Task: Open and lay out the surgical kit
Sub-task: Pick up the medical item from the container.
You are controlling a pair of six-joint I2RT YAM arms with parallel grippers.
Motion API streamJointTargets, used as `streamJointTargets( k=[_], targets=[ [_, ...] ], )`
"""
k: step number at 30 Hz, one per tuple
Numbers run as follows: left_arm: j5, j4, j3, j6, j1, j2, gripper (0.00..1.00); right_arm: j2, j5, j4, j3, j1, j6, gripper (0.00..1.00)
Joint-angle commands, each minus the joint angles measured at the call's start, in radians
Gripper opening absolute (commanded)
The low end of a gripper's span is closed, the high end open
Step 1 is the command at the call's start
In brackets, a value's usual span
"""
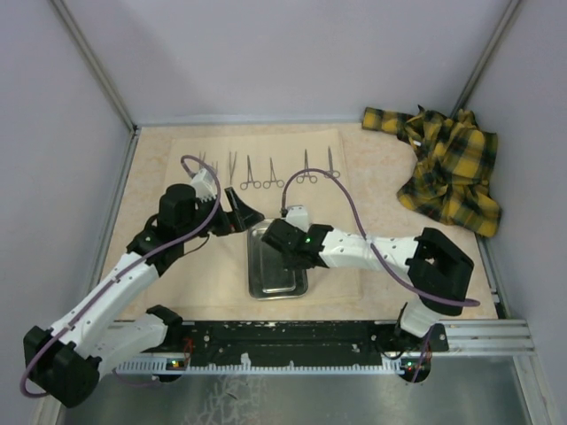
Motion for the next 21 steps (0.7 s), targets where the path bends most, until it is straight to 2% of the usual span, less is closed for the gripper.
streamJointTargets(
  k=[1,5,13,21],
  targets=[
    [0.116,0.158,-0.033,-0.074,-0.002,0.073,0.99,-0.082,0.05,0.021,-0.016,-0.004,-0.009,0.0],
    [0.179,0.225,-0.03,-0.118,-0.005,0.171,0.99,-0.124,0.054,0.029,-0.029,-0.004,-0.008,0.0],
    [0.194,0.37,-0.052,-0.194,-0.039,0.296,0.98,-0.2,0.046,0.069,-0.064,-0.004,-0.012,0.0],
    [0.184,0.462,-0.059,-0.241,-0.072,0.396,0.88,-0.249,0.03,0.098,-0.085,0.0,-0.015,0.0]
  ],
)
